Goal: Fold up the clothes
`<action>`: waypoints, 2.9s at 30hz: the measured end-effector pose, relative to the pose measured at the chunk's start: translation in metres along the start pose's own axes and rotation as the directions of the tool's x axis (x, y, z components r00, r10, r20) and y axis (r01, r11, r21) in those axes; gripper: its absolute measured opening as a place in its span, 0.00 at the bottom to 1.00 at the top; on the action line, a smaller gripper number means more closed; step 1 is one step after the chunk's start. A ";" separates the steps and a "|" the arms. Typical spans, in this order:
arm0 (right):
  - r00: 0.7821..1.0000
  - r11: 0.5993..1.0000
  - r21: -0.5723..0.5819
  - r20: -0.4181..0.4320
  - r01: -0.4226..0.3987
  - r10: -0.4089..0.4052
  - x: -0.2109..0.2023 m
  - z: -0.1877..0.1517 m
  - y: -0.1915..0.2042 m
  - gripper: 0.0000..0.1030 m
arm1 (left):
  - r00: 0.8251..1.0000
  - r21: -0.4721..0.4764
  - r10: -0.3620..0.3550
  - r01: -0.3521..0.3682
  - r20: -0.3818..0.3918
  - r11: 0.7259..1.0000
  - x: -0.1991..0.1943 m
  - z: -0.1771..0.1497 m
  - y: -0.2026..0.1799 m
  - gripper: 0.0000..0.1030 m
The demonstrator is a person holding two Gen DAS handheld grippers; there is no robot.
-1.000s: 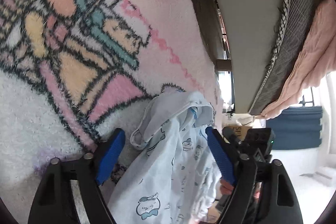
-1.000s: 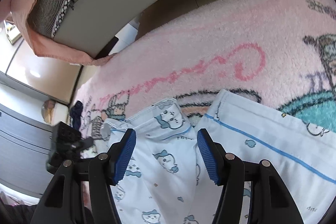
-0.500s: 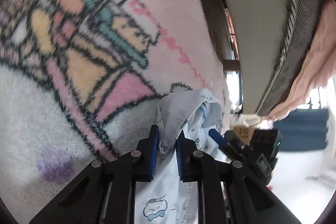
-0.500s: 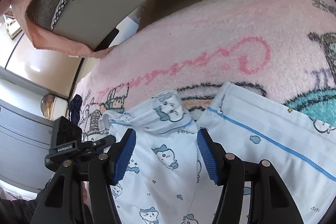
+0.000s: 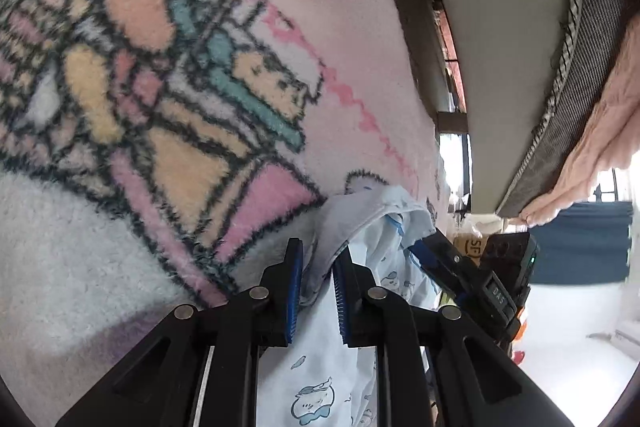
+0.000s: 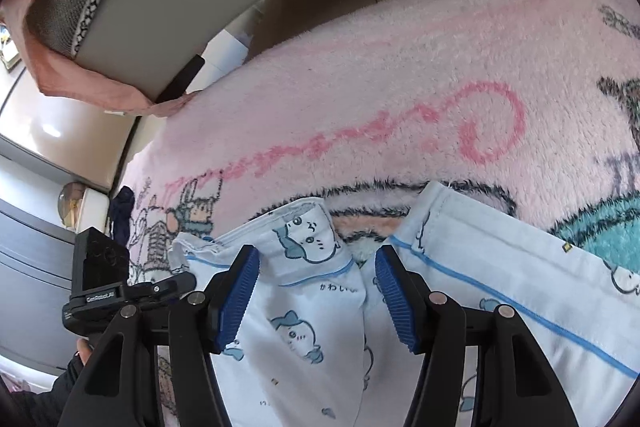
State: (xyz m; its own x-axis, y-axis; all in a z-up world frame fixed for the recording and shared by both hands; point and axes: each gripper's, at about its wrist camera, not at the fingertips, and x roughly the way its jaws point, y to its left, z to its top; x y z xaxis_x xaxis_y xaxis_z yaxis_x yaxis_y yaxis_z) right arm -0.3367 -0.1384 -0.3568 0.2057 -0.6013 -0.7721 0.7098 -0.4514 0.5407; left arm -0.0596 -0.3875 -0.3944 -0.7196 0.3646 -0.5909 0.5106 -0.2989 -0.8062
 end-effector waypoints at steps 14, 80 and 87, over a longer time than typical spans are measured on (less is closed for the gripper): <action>0.995 0.991 -0.095 0.012 0.099 -0.098 0.006 -0.002 0.016 0.05 | 1.000 0.030 0.029 -0.029 0.000 0.999 -0.005 0.000 0.002 0.03; 0.994 0.994 -0.078 0.084 0.078 -0.072 -0.014 0.012 0.018 0.04 | 0.628 0.889 0.767 -0.269 -0.130 0.371 -0.018 0.041 -0.169 0.03; 0.995 0.995 -0.054 0.072 0.078 -0.074 -0.017 0.010 0.011 0.04 | 0.614 0.849 0.787 -0.388 -0.051 0.358 -0.016 0.053 -0.160 0.03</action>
State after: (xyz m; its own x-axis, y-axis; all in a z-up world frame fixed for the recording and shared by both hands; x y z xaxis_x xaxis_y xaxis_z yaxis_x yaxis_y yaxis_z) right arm -0.3390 -0.1396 -0.3351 0.1037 -0.6120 -0.7841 0.7591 -0.4606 0.4599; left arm -0.1552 -0.3924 -0.2545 -0.0159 0.0341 -0.9993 0.0627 -0.9974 -0.0350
